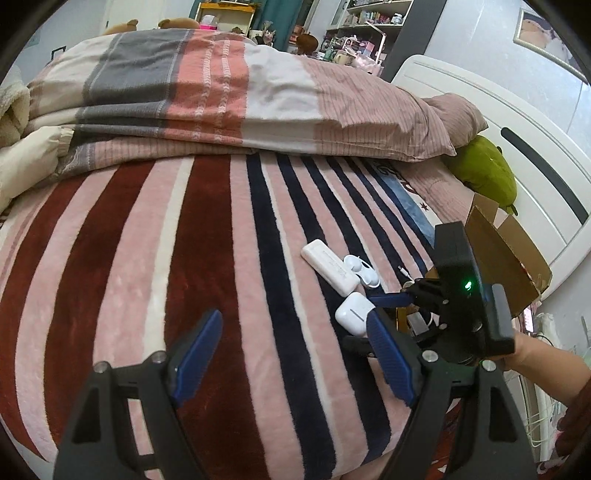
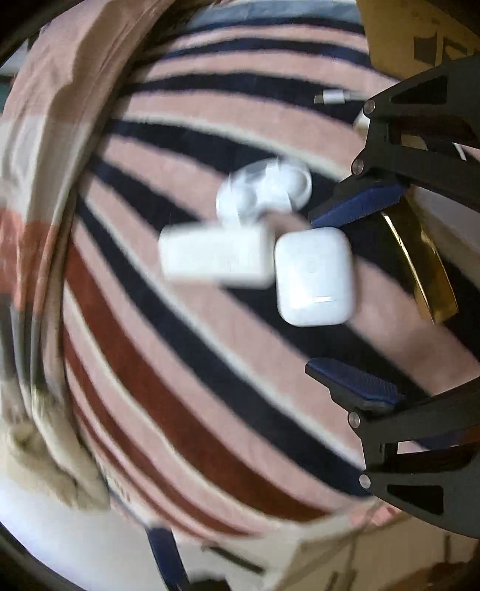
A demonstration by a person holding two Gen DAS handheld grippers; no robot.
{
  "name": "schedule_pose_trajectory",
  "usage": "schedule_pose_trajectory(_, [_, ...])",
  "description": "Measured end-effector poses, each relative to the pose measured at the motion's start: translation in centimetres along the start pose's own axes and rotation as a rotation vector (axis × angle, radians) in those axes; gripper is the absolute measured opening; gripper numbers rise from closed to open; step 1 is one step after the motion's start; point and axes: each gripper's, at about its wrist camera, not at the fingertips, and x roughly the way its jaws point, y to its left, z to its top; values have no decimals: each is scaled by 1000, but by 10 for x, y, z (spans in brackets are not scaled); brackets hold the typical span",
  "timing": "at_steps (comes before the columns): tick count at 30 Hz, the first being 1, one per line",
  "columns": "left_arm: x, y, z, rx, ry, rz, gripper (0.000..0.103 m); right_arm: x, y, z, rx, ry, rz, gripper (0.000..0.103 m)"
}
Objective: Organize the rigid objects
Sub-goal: 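Grasp the white earbud case with the right gripper, then carry the earbud case into the cardboard box and release it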
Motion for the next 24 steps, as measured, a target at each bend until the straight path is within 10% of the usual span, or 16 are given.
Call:
schedule_pose_trajectory(6, [1,-4,-3,4,18,-2,78,11,0,3,29,-8,-78,49])
schedule_pose_trajectory(16, [-1,-55,19,64,29,-174,76,-83,50,-1,-125,-191,-4,49])
schedule_pose_trajectory(24, [-2,-128,54,162,21,-326,42,-170,44,-14,-160,-347,-27,49])
